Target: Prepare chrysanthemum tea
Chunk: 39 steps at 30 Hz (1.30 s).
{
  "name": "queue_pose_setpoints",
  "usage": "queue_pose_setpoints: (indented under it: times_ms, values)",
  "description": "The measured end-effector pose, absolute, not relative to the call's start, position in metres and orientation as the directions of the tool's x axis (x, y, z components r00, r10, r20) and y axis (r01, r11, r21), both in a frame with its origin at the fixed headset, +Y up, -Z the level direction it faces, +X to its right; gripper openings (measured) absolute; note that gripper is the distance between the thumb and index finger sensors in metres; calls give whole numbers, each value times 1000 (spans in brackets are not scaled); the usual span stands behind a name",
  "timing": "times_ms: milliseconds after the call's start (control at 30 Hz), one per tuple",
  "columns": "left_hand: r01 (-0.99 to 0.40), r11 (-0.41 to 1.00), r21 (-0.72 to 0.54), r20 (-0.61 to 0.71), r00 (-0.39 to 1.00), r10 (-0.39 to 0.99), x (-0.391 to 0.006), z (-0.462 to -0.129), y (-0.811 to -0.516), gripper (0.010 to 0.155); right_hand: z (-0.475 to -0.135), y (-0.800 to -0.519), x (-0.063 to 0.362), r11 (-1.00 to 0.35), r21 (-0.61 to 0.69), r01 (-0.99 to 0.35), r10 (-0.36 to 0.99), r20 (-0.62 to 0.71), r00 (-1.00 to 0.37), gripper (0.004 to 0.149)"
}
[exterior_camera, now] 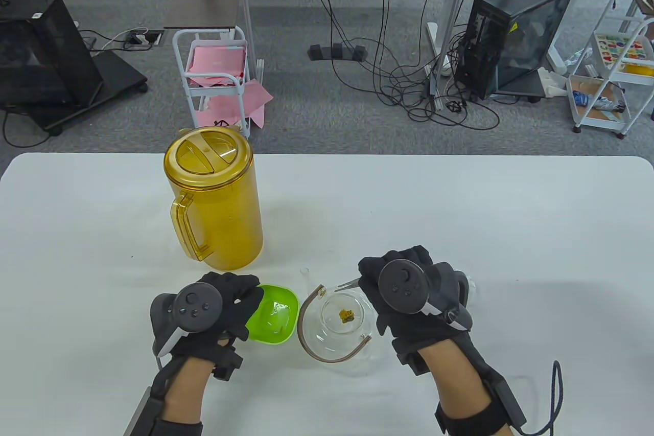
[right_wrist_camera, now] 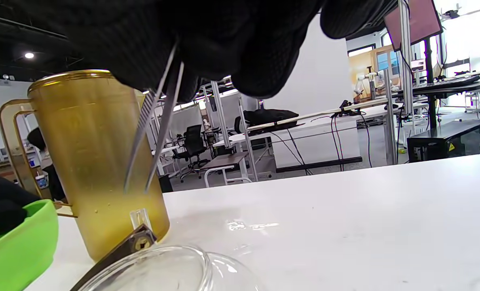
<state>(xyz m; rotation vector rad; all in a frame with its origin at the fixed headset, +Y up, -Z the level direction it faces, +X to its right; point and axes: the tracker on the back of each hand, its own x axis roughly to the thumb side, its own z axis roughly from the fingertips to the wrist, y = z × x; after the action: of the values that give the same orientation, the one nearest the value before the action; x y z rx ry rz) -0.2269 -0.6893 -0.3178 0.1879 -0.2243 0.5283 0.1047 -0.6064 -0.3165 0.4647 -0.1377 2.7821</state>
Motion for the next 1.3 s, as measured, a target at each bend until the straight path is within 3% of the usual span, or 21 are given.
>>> queue_pose_setpoints:
  times_ms: [367, 700, 967, 1100, 1300]
  values:
    - [-527, 840, 126, 262, 835, 484, -228, -318, -689, 40, -343, -627, 116, -911, -114, -396, 377, 156, -913, 45]
    - [-531, 838, 126, 260, 833, 488, -228, -318, -689, 40, -393, -660, 136, -945, -91, -314, 323, -112, -940, 40]
    - [-541, 831, 130, 256, 828, 499, -230, -318, -689, 40, -430, -684, 127, -957, 68, -282, 261, -217, -940, 45]
    - [-542, 829, 137, 256, 828, 499, -232, -318, -688, 40, -447, -702, 125, -968, 149, -204, 157, -280, -947, 46]
    - [-551, 820, 153, 254, 824, 506, -238, -318, -685, 40, -457, -725, 102, -976, 206, -77, 30, -221, -975, 45]
